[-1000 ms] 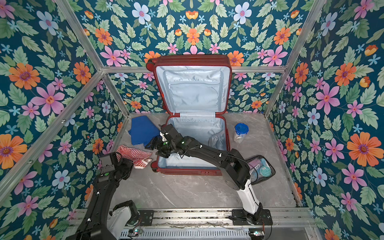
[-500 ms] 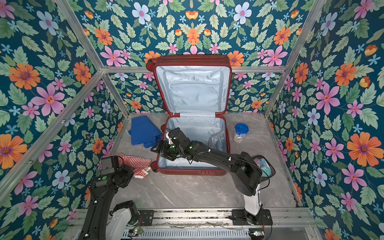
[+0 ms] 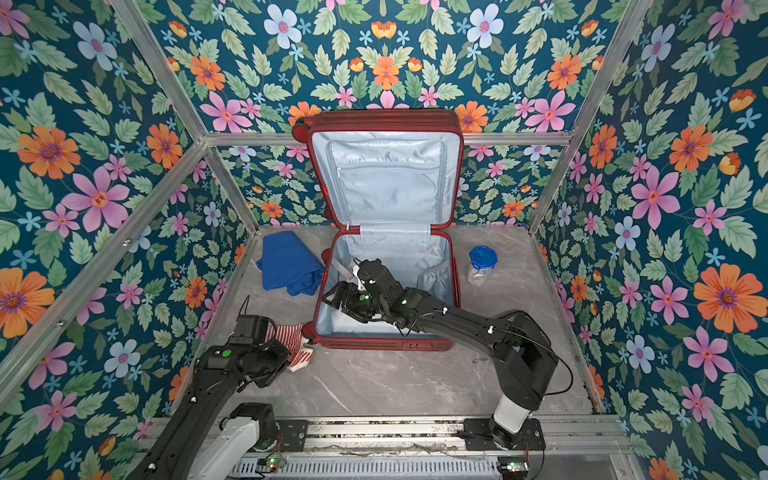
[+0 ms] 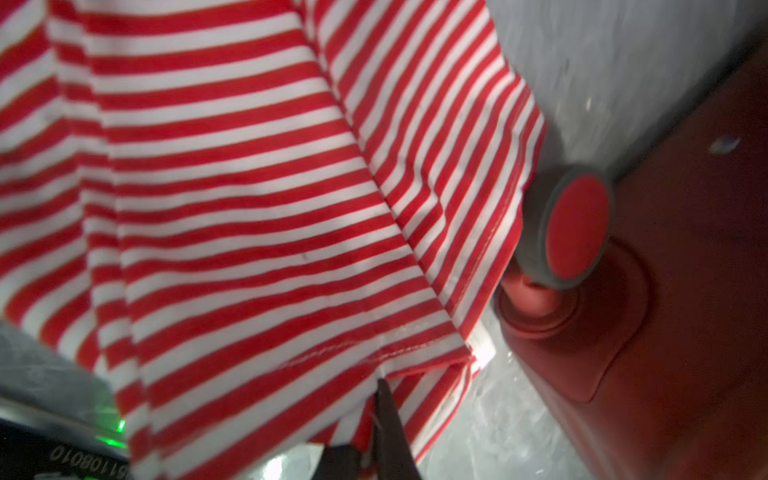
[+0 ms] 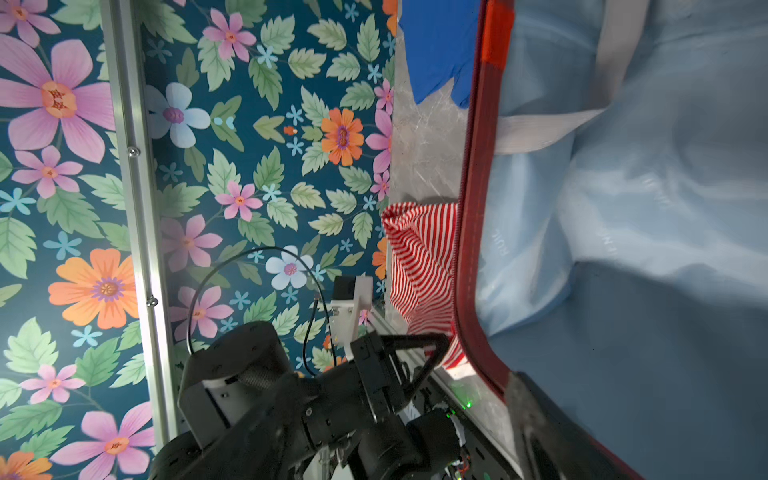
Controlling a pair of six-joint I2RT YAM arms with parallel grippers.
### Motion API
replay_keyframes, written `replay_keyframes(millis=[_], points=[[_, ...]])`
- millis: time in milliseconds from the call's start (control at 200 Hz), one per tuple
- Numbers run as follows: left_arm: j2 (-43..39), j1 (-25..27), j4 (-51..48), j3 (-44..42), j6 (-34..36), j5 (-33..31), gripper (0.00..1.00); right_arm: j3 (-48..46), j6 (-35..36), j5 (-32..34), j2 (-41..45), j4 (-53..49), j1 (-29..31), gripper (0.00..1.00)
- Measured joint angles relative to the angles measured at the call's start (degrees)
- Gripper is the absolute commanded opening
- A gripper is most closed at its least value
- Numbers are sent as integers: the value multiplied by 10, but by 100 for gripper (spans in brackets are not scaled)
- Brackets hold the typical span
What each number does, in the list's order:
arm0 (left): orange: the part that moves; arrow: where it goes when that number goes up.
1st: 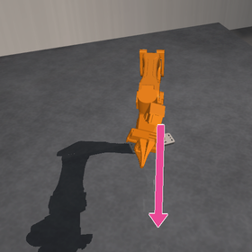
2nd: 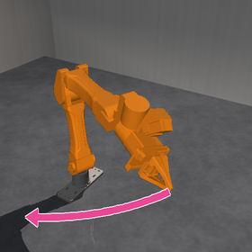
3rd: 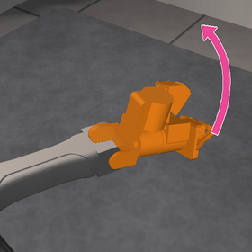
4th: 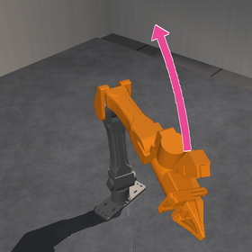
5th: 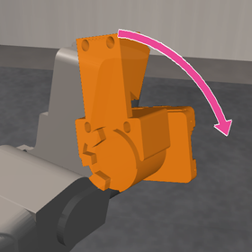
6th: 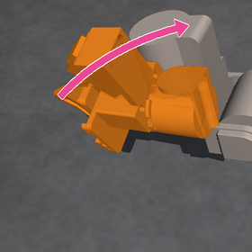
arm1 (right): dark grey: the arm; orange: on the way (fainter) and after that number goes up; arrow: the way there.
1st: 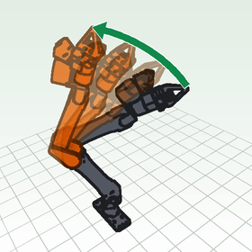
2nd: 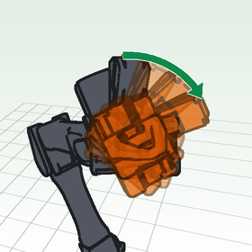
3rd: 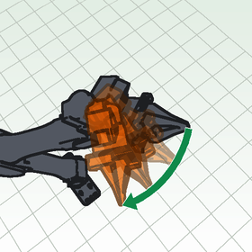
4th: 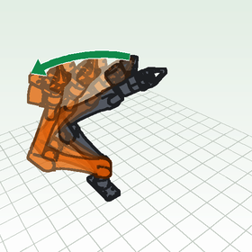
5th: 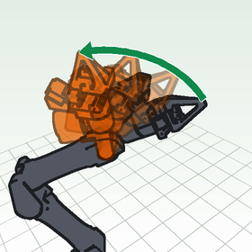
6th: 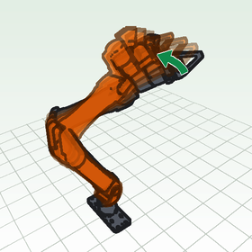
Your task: Pack the luggage
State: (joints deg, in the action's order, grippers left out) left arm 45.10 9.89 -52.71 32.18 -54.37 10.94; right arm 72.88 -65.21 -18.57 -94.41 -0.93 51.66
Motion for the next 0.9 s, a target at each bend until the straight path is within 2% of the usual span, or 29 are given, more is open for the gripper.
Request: replay_keyframes(millis=[150, 365, 525, 620, 735, 905], points=[[11, 100, -18, 8, -34, -3, 0, -31, 14, 19, 47, -10, -3, 80], [38, 272, -27, 19, -111, -22, 0, -83, 27, 43, 101, -39, -22, 80], [104, 439, -5, 37, -186, -36, 0, -116, 32, 53, 141, -57, -44, 81], [168, 518, 21, 75, -221, -53, 0, -144, 38, 56, 173, -66, -65, 81], [252, 580, 60, 148, -236, -78, 0, -174, 45, 65, 220, -97, -91, 82], [351, 644, 125, 229, -239, -99, 0, -219, 66, 68, 322, -160, -156, 85]])
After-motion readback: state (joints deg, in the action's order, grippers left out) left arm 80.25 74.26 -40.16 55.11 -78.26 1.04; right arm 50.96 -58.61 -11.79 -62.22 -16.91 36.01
